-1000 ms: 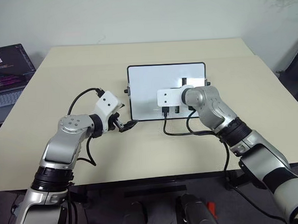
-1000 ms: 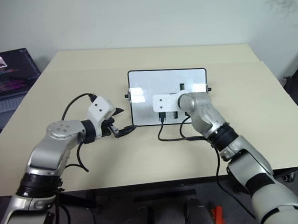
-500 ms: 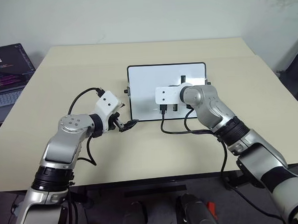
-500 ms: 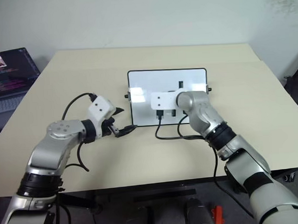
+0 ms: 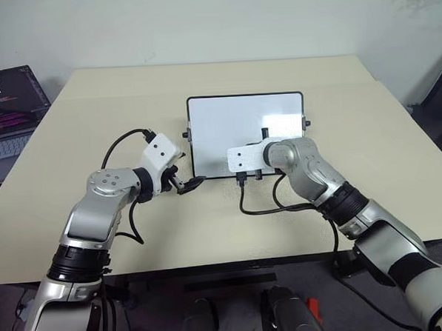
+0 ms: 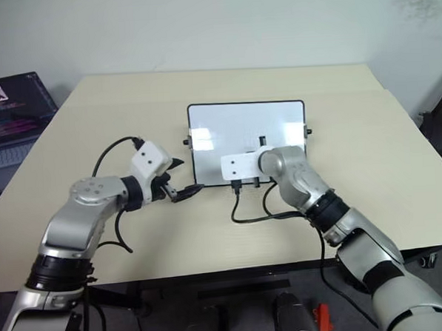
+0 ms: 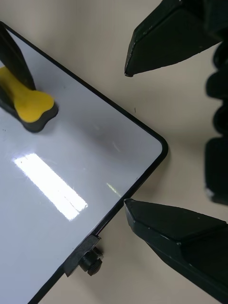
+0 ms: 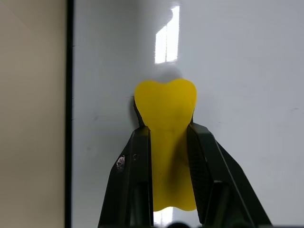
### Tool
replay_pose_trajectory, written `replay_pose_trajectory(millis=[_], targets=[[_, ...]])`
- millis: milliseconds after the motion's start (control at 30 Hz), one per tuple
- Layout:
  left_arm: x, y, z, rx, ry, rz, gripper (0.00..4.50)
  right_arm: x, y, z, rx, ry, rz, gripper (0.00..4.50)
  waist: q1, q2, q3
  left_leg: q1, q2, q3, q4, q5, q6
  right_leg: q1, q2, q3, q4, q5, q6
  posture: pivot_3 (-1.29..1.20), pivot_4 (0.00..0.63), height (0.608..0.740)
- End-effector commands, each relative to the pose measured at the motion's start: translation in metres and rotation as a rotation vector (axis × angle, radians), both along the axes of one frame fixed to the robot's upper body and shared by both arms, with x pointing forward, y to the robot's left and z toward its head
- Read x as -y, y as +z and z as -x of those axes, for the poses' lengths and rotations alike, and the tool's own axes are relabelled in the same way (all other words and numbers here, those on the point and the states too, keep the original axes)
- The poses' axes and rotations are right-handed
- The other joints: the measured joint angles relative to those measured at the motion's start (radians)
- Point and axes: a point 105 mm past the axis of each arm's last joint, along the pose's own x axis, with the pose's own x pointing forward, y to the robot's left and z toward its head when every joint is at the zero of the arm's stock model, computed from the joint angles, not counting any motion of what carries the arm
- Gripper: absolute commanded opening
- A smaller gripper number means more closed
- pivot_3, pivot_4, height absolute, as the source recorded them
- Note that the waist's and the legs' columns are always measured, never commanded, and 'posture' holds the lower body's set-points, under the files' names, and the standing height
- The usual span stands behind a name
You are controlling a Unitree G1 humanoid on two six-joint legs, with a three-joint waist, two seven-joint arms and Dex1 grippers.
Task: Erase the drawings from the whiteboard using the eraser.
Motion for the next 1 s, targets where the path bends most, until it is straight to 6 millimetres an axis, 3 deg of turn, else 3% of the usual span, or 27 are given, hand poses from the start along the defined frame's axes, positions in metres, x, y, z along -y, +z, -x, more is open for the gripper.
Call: replay_pose_trajectory(millis=[33,600,1000], targets=[[0.002,0.013,-0.001,0.049,-0.012,0.001,4.50,0.016,0.031,-0.016,0.103,-0.089,-0.051,0.67,0.000,0.000,0.000,0.000,0.000,0.000,0.000,0.000,0.000,0.000,0.000,0.000,0.000,0.000,0.000,0.00,0.150,0.740],[0.003,0.013,-0.003,0.050,-0.016,-0.001,4.50,0.058,0.053,-0.044,0.196,-0.228,-0.027,0.67,0.002,0.000,0.000,0.000,0.000,0.000,0.000,0.000,0.000,0.000,0.000,0.000,-0.001,0.000,0.000,0.00,0.150,0.740],[0.003,0.013,-0.002,0.047,-0.018,0.000,4.50,0.028,0.007,-0.009,0.022,-0.065,0.044,0.67,-0.001,0.000,0.000,0.000,0.000,0.000,0.000,0.000,0.000,0.000,0.000,0.000,-0.001,0.000,0.000,0.00,0.150,0.740]])
